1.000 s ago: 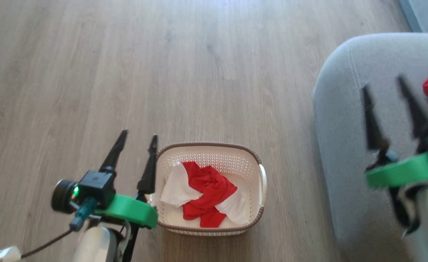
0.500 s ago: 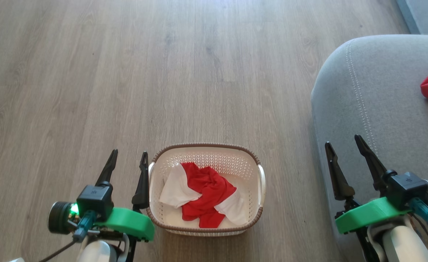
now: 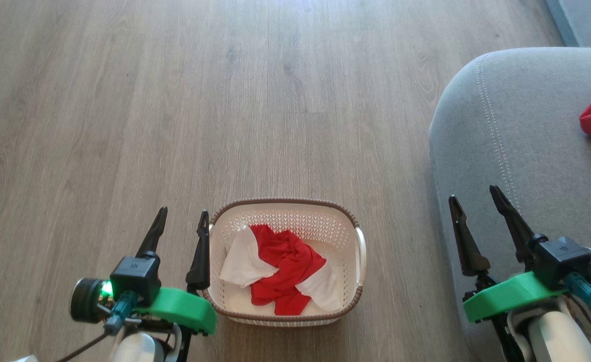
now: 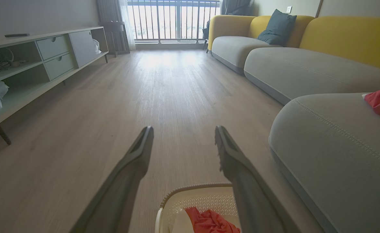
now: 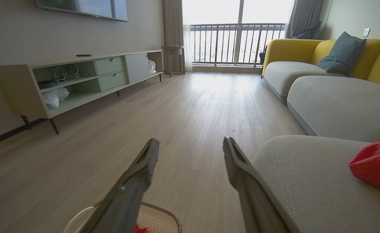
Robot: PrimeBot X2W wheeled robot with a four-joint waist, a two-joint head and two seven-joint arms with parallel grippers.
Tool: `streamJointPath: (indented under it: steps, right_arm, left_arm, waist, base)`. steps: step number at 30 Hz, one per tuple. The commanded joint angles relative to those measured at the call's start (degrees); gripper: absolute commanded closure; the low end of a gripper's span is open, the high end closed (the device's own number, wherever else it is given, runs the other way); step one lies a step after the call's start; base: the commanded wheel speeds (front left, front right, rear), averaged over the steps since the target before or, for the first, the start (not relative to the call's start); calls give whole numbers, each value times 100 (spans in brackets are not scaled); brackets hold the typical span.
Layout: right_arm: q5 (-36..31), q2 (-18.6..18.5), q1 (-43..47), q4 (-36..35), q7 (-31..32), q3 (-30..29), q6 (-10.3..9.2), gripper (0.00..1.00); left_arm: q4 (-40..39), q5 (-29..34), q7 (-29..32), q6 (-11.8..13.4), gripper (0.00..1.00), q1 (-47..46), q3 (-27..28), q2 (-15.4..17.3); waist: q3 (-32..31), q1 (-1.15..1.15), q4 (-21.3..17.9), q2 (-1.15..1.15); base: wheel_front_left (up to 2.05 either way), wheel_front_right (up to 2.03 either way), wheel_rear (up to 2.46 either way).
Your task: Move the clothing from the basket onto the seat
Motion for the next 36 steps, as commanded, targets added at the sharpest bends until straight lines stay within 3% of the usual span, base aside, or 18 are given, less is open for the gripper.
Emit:
streamJointPath:
  steps: [1, 12, 18, 28, 36]
  right_arm:
    - [-56, -85, -134, -180, -37, 112, -2, 0]
    - [-89, -131, -206, -174, -37, 65, -2, 0]
    - [-371, -81, -329, -21, -37, -260, -2, 0]
    - [-880, 179, -709, 21, -37, -860, -2, 0]
    - [-927, 462, -975, -233, -37, -987, -2, 0]
  left_arm:
    - [-182, 24, -29, -3, 0, -139, 123, -13]
    - [-178, 5, -29, -70, 0, -196, 36, -14]
    - [-53, 50, -29, -196, 0, -337, -64, -14]
    - [730, 466, -29, -484, 0, -1221, -235, -2]
    - [2018, 1017, -29, -747, 0, -2618, -536, 398]
  waist:
    - [2, 1, 1, 0]
    - [159, 1, -22, 0]
    - [594, 1, -124, 0]
    - [2253, 1, -539, 0]
    - [3741, 1, -1061, 0]
  base:
    - [0, 0, 0]
    - [0, 0, 0]
    - [0, 0, 0]
    - [0, 0, 0]
    - [0, 0, 0]
